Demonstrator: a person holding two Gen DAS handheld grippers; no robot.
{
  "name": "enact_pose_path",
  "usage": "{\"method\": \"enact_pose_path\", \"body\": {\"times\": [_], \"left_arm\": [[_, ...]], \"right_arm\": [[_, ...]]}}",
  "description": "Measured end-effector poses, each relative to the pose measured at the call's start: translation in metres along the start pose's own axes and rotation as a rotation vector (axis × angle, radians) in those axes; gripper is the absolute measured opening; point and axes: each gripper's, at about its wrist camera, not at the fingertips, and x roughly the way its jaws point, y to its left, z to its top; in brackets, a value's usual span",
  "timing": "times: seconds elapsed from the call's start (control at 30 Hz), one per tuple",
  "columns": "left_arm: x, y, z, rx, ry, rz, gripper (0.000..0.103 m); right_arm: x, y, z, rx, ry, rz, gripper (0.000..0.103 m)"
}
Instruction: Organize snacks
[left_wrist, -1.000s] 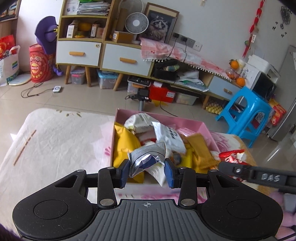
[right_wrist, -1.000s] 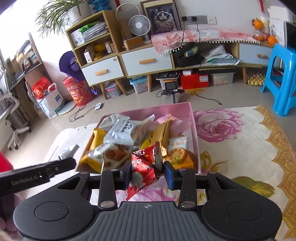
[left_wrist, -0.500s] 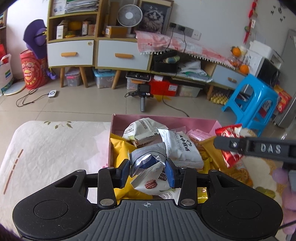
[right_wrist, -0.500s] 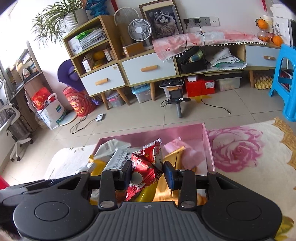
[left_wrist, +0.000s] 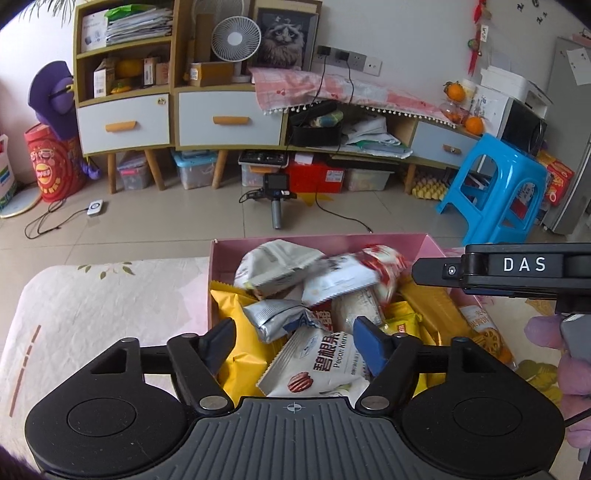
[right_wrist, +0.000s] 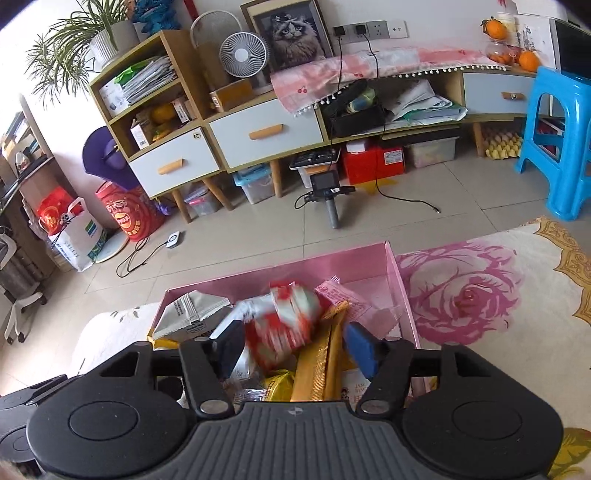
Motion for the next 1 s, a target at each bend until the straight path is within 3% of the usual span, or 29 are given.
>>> {"method": "enact_pose_path", "body": {"times": [0.27,0.43,0.83,1.0], "left_arm": [[-0.027,-0.006,-0.003,-0.001,-0.009,-0.006,0.085],[-0.050,-0.009,-0.011,0.013,-0.014,0.035,0.090],[-0.096,-0.005,-0.046,-0.006,0.021,0.083,0.098],[-0.110,-0.005,-0.061,-0.015,0.048,0.112,0.099]], "right_arm": [[-0.025,-0.004,-0.005,-0.010,-0.005,0.001,0.068],[-0.050,-0.007,-0.011,-0.025,-0.014,-0.004,0.074],[-0.099,-0.014,-0.041,-0.106,-0.041,-0.055,0.088],[-0.111,-0.010,-0.059,-0.127,-0.020,-0.078,0.089]]}}
